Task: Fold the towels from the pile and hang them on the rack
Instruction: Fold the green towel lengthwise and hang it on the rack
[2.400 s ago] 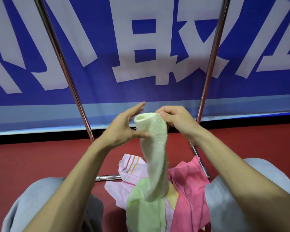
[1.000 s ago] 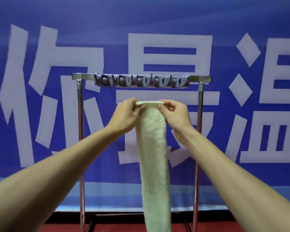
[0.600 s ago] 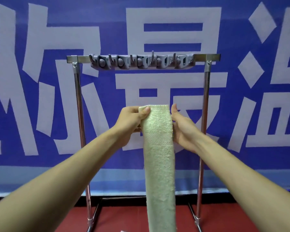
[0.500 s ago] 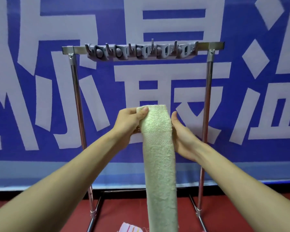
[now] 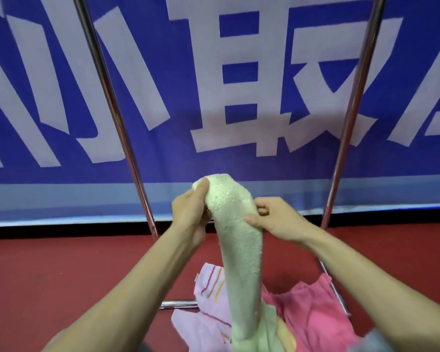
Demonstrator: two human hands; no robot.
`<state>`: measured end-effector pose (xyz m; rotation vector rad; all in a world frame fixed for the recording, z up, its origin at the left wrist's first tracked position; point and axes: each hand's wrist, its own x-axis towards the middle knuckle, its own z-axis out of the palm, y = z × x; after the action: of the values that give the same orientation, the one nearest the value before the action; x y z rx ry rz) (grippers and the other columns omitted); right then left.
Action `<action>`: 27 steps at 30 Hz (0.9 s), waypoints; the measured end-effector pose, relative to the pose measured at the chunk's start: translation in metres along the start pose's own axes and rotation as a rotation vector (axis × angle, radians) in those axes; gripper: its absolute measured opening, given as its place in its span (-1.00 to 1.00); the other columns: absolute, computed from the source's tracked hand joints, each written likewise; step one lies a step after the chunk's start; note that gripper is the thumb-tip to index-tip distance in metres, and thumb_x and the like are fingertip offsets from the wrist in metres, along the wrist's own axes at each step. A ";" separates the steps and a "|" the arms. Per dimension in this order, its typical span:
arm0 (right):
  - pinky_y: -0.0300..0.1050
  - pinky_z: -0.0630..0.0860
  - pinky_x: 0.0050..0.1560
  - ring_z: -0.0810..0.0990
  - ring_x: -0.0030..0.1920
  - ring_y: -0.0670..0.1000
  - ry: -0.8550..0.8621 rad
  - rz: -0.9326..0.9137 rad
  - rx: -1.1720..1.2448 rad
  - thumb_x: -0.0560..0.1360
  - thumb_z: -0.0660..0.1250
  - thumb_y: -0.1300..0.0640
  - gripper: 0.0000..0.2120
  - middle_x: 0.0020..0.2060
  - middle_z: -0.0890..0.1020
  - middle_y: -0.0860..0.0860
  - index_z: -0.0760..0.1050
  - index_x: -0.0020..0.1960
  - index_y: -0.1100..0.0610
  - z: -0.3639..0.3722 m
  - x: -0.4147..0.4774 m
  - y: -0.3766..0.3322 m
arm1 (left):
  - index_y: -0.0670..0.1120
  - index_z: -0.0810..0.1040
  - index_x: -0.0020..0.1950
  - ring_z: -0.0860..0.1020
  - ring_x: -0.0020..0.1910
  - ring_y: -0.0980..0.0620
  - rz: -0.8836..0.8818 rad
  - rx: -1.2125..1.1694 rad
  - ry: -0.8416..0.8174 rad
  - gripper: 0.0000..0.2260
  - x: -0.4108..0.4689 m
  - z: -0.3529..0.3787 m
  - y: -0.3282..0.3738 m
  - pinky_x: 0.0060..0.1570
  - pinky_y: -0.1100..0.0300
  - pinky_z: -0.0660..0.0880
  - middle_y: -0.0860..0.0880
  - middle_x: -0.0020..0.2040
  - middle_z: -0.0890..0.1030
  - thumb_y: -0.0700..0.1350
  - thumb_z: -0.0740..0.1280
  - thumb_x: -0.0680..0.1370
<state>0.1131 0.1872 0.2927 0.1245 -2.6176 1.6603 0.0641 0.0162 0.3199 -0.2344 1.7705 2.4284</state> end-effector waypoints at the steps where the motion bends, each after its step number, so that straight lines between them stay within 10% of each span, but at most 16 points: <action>1: -0.35 0.39 -0.24 0.48 -0.37 -0.31 0.000 0.003 -0.063 0.49 0.37 0.25 -0.93 -0.39 0.61 -0.17 0.55 -0.17 0.16 0.002 0.002 0.001 | -0.15 0.52 -0.06 0.47 -0.43 0.08 -0.040 -0.049 0.030 -0.87 0.002 -0.003 -0.005 -0.52 0.30 0.39 -0.06 -0.26 0.52 -0.10 0.36 0.53; 4: -0.34 0.25 -0.38 0.32 -0.50 -0.23 0.007 0.017 -0.094 0.49 0.36 0.26 -0.82 -0.59 0.42 -0.19 0.47 -0.27 0.12 0.007 0.006 0.003 | -0.16 0.51 0.02 0.48 -0.40 0.09 -0.112 -0.174 0.079 -0.85 0.009 -0.009 -0.003 -0.56 0.37 0.40 -0.05 -0.25 0.53 -0.12 0.38 0.52; 15: -0.19 0.41 -0.16 0.45 -0.26 -0.01 -0.041 0.005 0.176 0.53 0.33 0.22 -0.89 -0.32 0.54 0.11 0.55 -0.12 0.26 0.014 -0.002 -0.014 | -0.13 0.52 -0.09 0.48 -0.51 0.18 -0.154 -0.400 0.104 -0.93 0.005 -0.020 0.018 -0.52 0.37 0.45 0.02 -0.35 0.54 -0.14 0.36 0.55; 27: -0.20 0.55 -0.22 0.61 -0.21 -0.04 0.213 0.012 0.394 0.51 0.35 0.18 -0.84 -0.18 0.68 0.09 0.61 -0.01 0.26 -0.012 0.005 -0.023 | -0.08 0.48 -0.22 0.47 -0.40 0.06 -0.212 0.173 -0.257 -0.60 -0.004 -0.002 0.002 -0.27 0.15 0.41 0.04 -0.42 0.48 0.15 0.09 0.63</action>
<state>0.1101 0.1878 0.3186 -0.0554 -2.1199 2.0458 0.0682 0.0138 0.3225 -0.0821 1.7305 2.0441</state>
